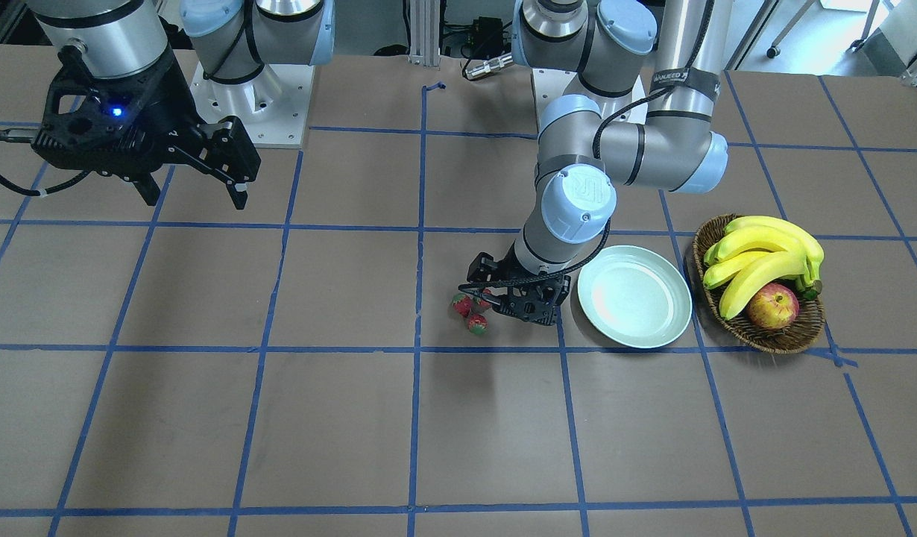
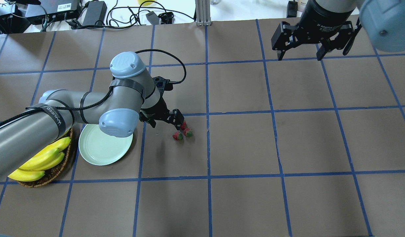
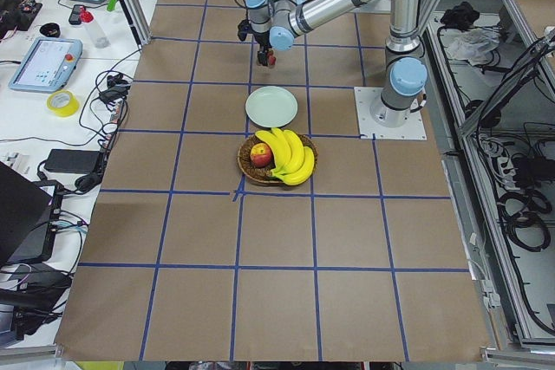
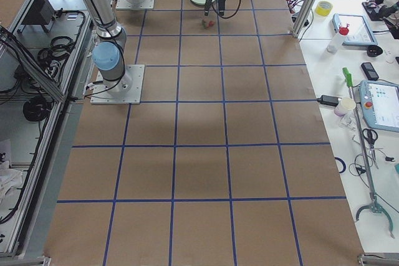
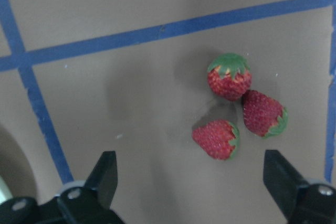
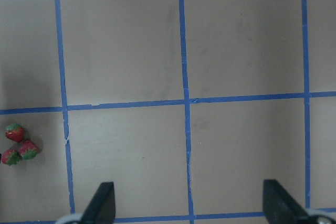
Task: Collect all strawberries into plate
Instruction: 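Lower the open left gripper over the strawberry cluster and grasp one, then carry the strawberry to the pale green plate and open the left gripper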
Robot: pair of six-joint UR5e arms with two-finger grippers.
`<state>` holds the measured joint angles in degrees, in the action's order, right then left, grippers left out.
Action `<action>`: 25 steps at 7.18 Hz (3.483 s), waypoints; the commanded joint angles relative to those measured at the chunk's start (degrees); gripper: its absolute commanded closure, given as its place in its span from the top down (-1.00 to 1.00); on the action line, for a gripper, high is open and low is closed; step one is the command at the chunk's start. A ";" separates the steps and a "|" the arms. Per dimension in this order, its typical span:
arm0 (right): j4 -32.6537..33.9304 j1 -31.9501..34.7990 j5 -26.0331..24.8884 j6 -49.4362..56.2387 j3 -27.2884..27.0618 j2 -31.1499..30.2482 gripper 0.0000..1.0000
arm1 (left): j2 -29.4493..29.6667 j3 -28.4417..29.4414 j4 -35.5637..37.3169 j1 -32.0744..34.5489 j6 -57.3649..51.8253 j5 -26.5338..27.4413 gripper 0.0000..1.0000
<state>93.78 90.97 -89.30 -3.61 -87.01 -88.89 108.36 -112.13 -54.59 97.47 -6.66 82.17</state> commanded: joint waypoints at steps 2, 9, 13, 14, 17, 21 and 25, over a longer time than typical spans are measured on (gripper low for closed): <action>-0.26 -0.09 0.00 0.18 0.00 0.03 1.00 | 2.03 -1.16 1.59 0.35 -3.80 -3.07 1.00; -0.53 -0.27 0.00 0.97 0.09 0.12 1.00 | 2.12 -0.90 1.33 2.29 -3.01 -3.07 -1.00; -0.61 -0.09 0.18 0.88 0.36 0.12 1.00 | -1.12 5.58 -6.55 1.42 -2.04 -2.20 -1.00; -0.87 -0.09 0.18 0.45 0.09 0.20 1.00 | -2.00 7.61 -9.80 -0.85 -2.74 -1.93 -1.00; -2.53 0.08 0.26 0.27 0.09 0.20 1.00 | -3.94 9.21 -13.00 -12.61 -3.70 9.01 -1.00; -2.19 0.09 0.79 0.53 0.18 1.26 1.00 | -2.81 5.63 -15.37 -23.62 -3.01 18.19 -1.00; -1.76 0.09 1.05 0.97 1.58 1.43 1.00 | -1.05 2.88 -13.62 -25.84 -1.69 14.62 -1.00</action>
<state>91.76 91.05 -88.31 -2.85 -85.90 -87.50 107.09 -109.11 -68.42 71.69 -8.67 98.96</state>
